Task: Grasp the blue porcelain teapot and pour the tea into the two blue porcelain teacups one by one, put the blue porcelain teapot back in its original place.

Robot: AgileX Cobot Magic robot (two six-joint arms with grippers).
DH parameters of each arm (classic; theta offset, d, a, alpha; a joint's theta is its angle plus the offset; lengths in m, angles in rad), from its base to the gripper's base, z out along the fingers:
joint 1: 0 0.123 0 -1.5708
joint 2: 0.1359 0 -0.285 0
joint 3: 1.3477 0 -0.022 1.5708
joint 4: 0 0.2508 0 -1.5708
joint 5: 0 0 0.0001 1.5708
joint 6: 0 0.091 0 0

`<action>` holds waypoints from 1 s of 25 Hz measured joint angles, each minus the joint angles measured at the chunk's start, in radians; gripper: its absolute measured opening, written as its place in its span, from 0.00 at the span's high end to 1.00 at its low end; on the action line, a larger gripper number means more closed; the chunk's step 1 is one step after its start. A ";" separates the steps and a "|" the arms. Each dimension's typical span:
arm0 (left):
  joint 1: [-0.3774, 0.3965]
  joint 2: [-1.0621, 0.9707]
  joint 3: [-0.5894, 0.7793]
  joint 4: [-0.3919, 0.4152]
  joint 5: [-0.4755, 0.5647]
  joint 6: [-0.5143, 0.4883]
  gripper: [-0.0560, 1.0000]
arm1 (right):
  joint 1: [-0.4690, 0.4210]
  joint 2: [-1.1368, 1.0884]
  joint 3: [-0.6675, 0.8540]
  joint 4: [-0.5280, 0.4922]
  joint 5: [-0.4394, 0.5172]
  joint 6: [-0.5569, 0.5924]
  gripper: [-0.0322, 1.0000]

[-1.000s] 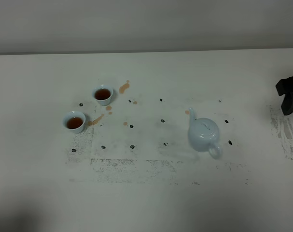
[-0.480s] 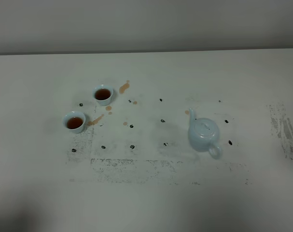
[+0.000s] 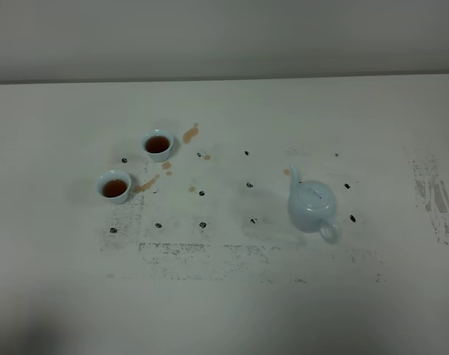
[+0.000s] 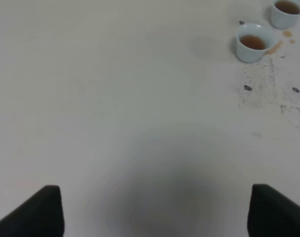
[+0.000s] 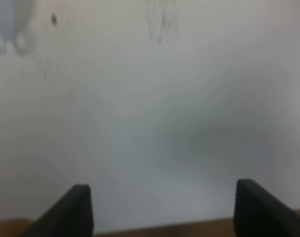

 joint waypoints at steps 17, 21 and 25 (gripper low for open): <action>0.000 0.000 0.000 0.000 0.000 -0.001 0.26 | 0.002 -0.249 0.007 -0.045 -0.008 0.005 0.41; 0.000 0.000 0.000 0.000 0.000 -0.001 0.26 | 0.002 -0.250 0.040 -0.050 -0.076 -0.002 0.41; 0.000 0.000 0.000 0.000 0.000 -0.001 0.26 | 0.010 -0.250 0.040 -0.043 -0.090 -0.061 0.41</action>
